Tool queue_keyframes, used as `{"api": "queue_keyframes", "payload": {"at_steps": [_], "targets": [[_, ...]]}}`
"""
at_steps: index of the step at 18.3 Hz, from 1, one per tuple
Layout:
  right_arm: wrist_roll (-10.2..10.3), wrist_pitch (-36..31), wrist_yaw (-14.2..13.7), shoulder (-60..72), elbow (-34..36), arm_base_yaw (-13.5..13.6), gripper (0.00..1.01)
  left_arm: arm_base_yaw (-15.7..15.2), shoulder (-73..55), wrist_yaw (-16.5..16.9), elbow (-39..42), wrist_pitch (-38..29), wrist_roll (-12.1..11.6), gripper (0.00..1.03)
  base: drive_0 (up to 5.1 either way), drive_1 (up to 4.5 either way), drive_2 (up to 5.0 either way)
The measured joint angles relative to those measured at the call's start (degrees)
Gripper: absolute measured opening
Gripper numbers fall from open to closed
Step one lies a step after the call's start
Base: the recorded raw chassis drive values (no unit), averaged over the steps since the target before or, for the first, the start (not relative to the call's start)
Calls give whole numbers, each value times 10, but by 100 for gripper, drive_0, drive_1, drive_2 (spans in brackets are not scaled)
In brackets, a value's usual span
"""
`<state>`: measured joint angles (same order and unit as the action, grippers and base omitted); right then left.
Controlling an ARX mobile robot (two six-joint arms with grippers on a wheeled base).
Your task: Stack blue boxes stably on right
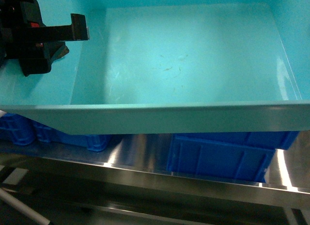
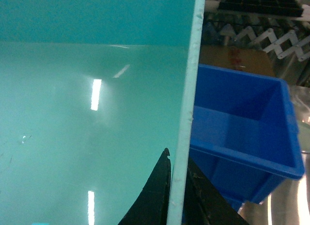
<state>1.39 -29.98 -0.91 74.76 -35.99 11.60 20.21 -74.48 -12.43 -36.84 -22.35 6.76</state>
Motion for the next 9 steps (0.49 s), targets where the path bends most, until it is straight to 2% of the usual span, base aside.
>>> {"api": "queue_keyframes", "payload": {"at_steps": [4, 7, 9], "targets": [[0, 3, 0, -2, 0, -4, 7, 3, -2, 0, 0, 0, 1, 5, 434, -181, -181], [-1, 3, 0, -2, 0, -3, 7, 3, -2, 0, 0, 2, 0, 5, 0, 0, 0], [-2, 0, 0, -3, 0, -3, 7, 3, 0, -1, 0, 0, 0, 5, 3, 337, -330]]}}
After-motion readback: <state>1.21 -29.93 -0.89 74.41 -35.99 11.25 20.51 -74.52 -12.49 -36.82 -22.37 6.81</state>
